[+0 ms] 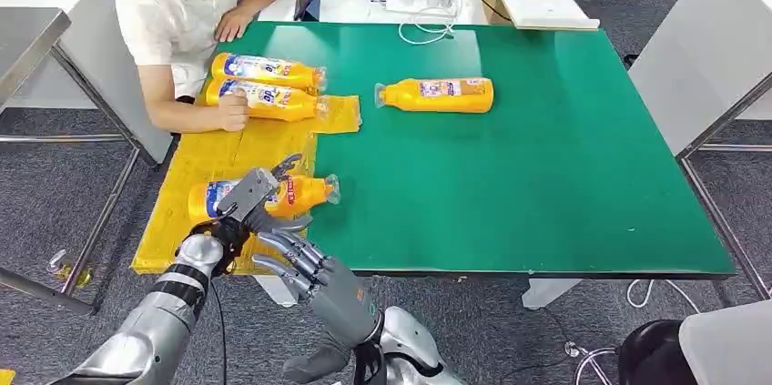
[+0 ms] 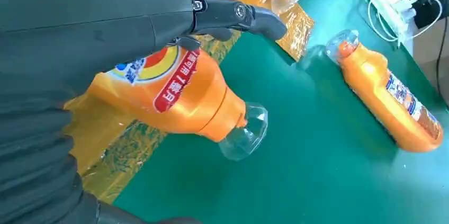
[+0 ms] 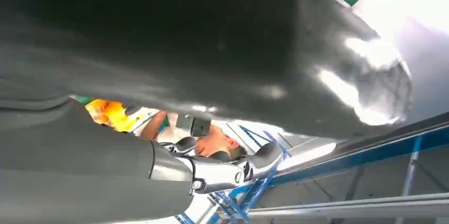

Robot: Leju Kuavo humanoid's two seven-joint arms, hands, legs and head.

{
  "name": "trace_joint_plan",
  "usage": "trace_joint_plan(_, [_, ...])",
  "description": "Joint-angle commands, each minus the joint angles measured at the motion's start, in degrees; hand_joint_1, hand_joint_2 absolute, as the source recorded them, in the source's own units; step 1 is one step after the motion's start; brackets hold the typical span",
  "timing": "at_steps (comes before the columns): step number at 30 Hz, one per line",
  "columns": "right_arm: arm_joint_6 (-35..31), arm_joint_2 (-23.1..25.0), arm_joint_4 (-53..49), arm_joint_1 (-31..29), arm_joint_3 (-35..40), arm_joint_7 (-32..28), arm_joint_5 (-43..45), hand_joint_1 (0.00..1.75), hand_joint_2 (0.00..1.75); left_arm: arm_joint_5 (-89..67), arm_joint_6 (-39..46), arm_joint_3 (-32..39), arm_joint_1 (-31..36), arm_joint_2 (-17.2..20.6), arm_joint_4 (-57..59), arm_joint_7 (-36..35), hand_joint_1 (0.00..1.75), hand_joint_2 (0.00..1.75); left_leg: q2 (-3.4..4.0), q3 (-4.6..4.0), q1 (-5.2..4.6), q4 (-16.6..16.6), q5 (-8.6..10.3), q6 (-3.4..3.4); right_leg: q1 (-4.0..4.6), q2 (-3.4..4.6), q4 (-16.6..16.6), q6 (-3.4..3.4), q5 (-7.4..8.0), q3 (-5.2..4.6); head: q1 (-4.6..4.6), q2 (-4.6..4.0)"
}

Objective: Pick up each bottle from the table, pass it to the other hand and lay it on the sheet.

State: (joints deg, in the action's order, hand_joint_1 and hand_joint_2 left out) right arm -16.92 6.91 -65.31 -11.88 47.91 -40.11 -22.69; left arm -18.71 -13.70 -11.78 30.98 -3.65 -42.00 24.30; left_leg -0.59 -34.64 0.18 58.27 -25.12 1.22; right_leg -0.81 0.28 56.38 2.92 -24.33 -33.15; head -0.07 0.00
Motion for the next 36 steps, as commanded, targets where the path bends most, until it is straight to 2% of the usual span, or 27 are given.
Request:
trace_joint_plan(1, [-1.9,-1.7,2.8,-1.7,2.8,0.1,0.6,0.00,0.00,17.5,-4.0,3.9,-8.4,0.2,-18.0,0.6,0.00,1.75,0.20,0.17,0.00,-0.1,-0.07,-0.04,0.02,0.15,-0.1,-0.08,-0.02,0.12,0.00,0.00])
trace_joint_plan(2, [-2.2,-1.7,2.7,-1.4,2.5,0.1,0.3,0.00,0.00,18.5,0.0,4.2,-10.7,-1.0,-23.6,2.2,0.00,1.75,0.22,0.25,0.00,-0.1,-0.11,-0.06,0.02,0.14,-0.1,-0.12,-0.05,0.20,0.02,0.00])
trace_joint_plan(3, [-1.9,-1.8,2.1,-1.3,2.7,0.1,0.3,0.00,0.00,21.5,0.7,3.4,-12.9,-2.0,-28.7,4.5,0.00,1.75,0.13,0.09,0.02,0.0,-0.06,-0.04,0.03,0.09,0.0,-0.07,-0.02,0.07,-0.02,0.00])
trace_joint_plan(4, [-2.2,-2.0,1.7,-1.0,2.9,0.1,-0.2,0.00,0.00,28.5,-1.6,2.5,-15.4,-2.2,-33.8,1.3,0.00,1.75,0.18,0.14,0.02,0.0,-0.13,-0.04,0.03,0.10,0.0,-0.09,-0.08,0.11,0.00,0.00])
trace_joint_plan(5, [-2.4,-2.2,1.6,-0.9,3.1,0.1,-0.7,0.00,1.75,28.5,1.1,2.5,-16.8,-3.0,-37.2,3.2,0.00,1.75,0.18,0.20,0.03,0.0,-0.16,-0.04,0.05,0.08,0.0,-0.11,-0.10,0.17,0.02,0.00])
trace_joint_plan(6, [-1.5,-2.4,0.1,-0.3,2.9,0.1,0.6,0.00,1.75,28.5,4.8,2.0,-18.1,-4.0,-40.7,4.5,0.00,1.75,0.14,0.04,0.02,0.0,-0.10,-0.03,0.03,0.06,0.0,-0.07,-0.06,0.01,-0.02,0.00])
trace_joint_plan(7, [-2.1,-2.8,-1.2,0.1,3.3,0.1,0.8,0.00,1.75,30.7,6.0,1.9,-18.5,-4.5,-41.9,2.7,0.00,1.75,0.19,0.14,0.01,0.0,-0.14,-0.05,0.03,0.09,0.0,-0.10,-0.09,0.09,0.00,0.00])
trace_joint_plan(10, [-4.0,-4.1,-5.0,1.5,4.4,0.1,1.5,0.00,1.75,31.7,11.2,1.3,-18.5,-5.0,-42.8,2.2,0.00,1.75,-0.08,-0.03,0.02,0.0,-0.08,-0.03,0.03,-0.11,0.0,-0.08,-0.09,-0.02,0.00,0.00])
trace_joint_plan(12, [-5.4,-4.8,-6.3,2.2,4.8,0.1,1.4,0.00,1.75,35.2,9.2,-0.3,-18.7,-3.9,-42.0,-0.9,0.00,1.75,0.00,-0.03,0.01,0.0,-0.08,-0.03,0.02,-0.03,0.0,-0.08,-0.07,-0.03,0.00,0.00])
trace_joint_plan(15, [-5.9,-5.4,-7.6,2.5,5.0,0.1,2.0,0.00,1.75,34.2,9.0,-1.5,-19.1,-3.1,-41.0,0.1,0.00,1.75,0.00,0.16,0.00,-0.1,-0.08,-0.05,0.03,-0.07,-0.1,-0.13,-0.09,0.16,0.00,0.00])
trace_joint_plan(17, [-9.3,-6.0,-10.6,3.4,5.0,0.1,4.0,0.00,1.75,32.2,9.4,-3.9,-20.3,-2.0,-41.4,0.1,0.00,1.75,-0.01,0.06,0.01,0.0,-0.06,-0.05,0.03,-0.06,-0.1,-0.11,-0.06,0.05,-0.02,0.00])
trace_joint_plan(18, [-13.2,-6.2,-12.8,4.2,4.3,0.1,4.6,0.00,1.75,30.7,9.7,-5.0,-21.3,-1.5,-42.2,0.9,0.00,1.75,0.03,0.19,0.00,-0.1,-0.10,-0.07,0.03,-0.05,-0.1,-0.15,-0.10,0.16,0.00,0.00])
trace_joint_plan(20, [-20.6,-7.1,-18.0,6.2,2.1,0.1,5.4,0.00,1.75,26.8,12.5,-7.1,-25.4,-0.5,-46.4,3.1,0.00,1.75,0.01,0.11,0.00,0.0,-0.10,-0.05,0.02,-0.06,-0.1,-0.12,-0.11,0.08,0.00,0.00])
trace_joint_plan(21, [-23.1,-6.9,-21.4,8.2,-2.0,0.1,3.6,0.00,1.75,25.1,14.3,-7.9,-27.7,0.3,-49.0,3.9,0.00,1.75,0.04,0.03,-0.02,0.0,-0.09,-0.03,-0.01,0.00,-0.1,-0.08,-0.08,0.00,0.00,0.00])
trace_joint_plan(23, [-23.1,-6.0,-24.9,11.3,-9.8,0.1,-0.5,0.00,1.75,22.8,15.6,-8.6,-30.7,1.6,-52.1,4.7,0.00,1.75,0.11,0.03,-0.04,0.0,-0.12,-0.02,-0.02,0.06,-0.1,-0.07,-0.09,-0.02,-0.02,0.00])
trace_joint_plan(24, [-23.1,-6.7,-25.1,11.5,-11.2,0.1,-1.0,0.00,1.75,22.6,15.3,-8.7,-31.6,2.1,-52.7,4.9,0.00,1.75,0.10,0.13,-0.04,0.0,-0.17,-0.04,-0.02,0.02,-0.1,-0.10,-0.16,0.08,0.00,0.00])
trace_joint_plan(27, [-23.1,-6.7,-25.1,11.5,-11.2,0.1,-1.0,0.00,1.75,22.6,15.3,-8.7,-31.6,2.1,-52.7,4.9,0.00,1.75,0.04,0.02,-0.01,0.0,-0.15,-0.05,0.01,-0.02,-0.1,-0.09,-0.11,0.00,-0.02,0.00])
trace_joint_plan(28, [-23.1,-3.1,-22.7,13.5,-20.8,0.1,-12.2,0.00,1.75,22.3,14.1,-8.0,-32.5,2.8,-52.8,4.7,0.00,1.75,0.00,0.16,-0.01,0.0,-0.19,-0.07,0.02,-0.08,-0.1,-0.13,-0.17,0.14,-0.02,0.00])
trace_joint_plan(29, [-23.1,-3.0,-21.1,13.4,-23.7,0.1,-13.3,0.00,1.75,22.1,14.2,-6.9,-33.4,2.7,-52.7,5.0,0.00,1.75,0.01,0.02,0.00,0.0,-0.13,-0.05,0.02,-0.04,-0.1,-0.10,-0.09,-0.01,0.00,0.00])
trace_joint_plan(31, [-23.1,-5.3,-15.5,11.7,-28.7,0.8,-16.5,0.00,1.75,22.4,13.8,-4.6,-34.6,2.1,-51.8,4.4,0.00,1.75,0.06,0.09,-0.04,-0.1,-0.08,-0.06,-0.01,0.01,-0.2,-0.11,-0.04,0.03,0.00,0.00])
trace_joint_plan(33, [-20.5,-9.3,-10.2,9.5,-30.7,4.6,-20.2,0.00,1.75,22.8,12.6,-3.1,-35.4,1.3,-51.7,5.2,0.00,1.75,0.11,0.16,0.00,-0.2,-0.08,-0.05,0.02,0.04,-0.3,-0.10,-0.01,0.10,-0.04,0.00])
trace_joint_plan(36, [-16.2,-12.0,-2.9,5.5,-32.9,6.7,-22.1,0.00,1.75,22.5,11.2,-2.6,-35.9,0.5,-52.6,5.8,0.00,1.75,0.03,0.17,0.01,-0.1,-0.07,-0.02,0.04,-0.03,-0.3,-0.09,0.00,0.20,-0.04,0.00])
